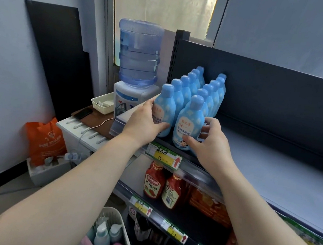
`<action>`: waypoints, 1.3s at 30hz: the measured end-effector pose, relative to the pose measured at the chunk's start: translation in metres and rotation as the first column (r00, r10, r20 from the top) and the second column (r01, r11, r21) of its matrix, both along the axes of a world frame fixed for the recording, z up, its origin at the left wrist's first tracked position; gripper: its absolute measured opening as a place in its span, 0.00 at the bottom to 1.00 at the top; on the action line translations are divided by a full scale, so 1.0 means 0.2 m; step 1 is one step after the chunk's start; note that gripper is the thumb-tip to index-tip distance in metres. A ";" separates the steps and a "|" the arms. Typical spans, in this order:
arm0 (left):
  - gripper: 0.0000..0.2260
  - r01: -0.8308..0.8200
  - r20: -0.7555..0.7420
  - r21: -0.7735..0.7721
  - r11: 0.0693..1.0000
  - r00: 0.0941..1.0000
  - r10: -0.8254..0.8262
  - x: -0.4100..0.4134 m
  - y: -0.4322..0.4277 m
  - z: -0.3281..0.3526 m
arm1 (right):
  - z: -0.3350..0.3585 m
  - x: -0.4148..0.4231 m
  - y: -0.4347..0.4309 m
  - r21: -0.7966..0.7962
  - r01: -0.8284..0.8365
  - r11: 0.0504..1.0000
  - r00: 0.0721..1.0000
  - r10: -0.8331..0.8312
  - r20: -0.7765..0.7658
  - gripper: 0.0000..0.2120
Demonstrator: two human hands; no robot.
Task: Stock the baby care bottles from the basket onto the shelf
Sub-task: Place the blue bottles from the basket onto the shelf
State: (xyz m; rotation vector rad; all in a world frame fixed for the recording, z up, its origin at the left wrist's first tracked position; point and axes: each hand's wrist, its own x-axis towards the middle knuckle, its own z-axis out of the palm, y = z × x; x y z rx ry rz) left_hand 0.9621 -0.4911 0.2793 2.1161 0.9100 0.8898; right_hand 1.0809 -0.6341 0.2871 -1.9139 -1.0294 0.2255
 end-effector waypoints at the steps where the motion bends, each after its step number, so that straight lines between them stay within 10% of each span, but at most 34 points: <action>1: 0.35 0.009 -0.001 0.000 1.000 1.000 -0.009 -0.01 0.00 0.00 | 0.00 -0.01 -0.01 0.007 0.022 1.000 1.000 -0.022 0.014 0.31; 10: 0.31 -0.120 0.131 -0.006 0.993 0.984 0.120 -0.42 -0.09 -0.25 | -0.16 -0.38 -0.10 0.076 -0.125 0.989 0.931 0.090 0.355 0.23; 25: 0.23 -0.403 -0.452 -0.404 0.822 0.868 0.204 -1.53 -0.44 -1.41 | -1.16 -0.99 -0.05 -0.584 -0.394 0.710 0.867 0.498 0.021 0.21; 32: 0.22 -0.406 -0.634 -0.444 0.798 0.772 0.041 -1.72 -0.50 -1.68 | -1.47 -1.17 0.07 -0.673 -0.435 0.599 0.849 0.521 -0.086 0.21; 39: 0.25 -0.069 -0.708 -0.571 0.818 0.546 -0.448 -1.78 -0.46 -1.84 | -1.67 -1.26 0.29 -0.683 -0.401 0.611 0.879 0.467 -0.098 0.23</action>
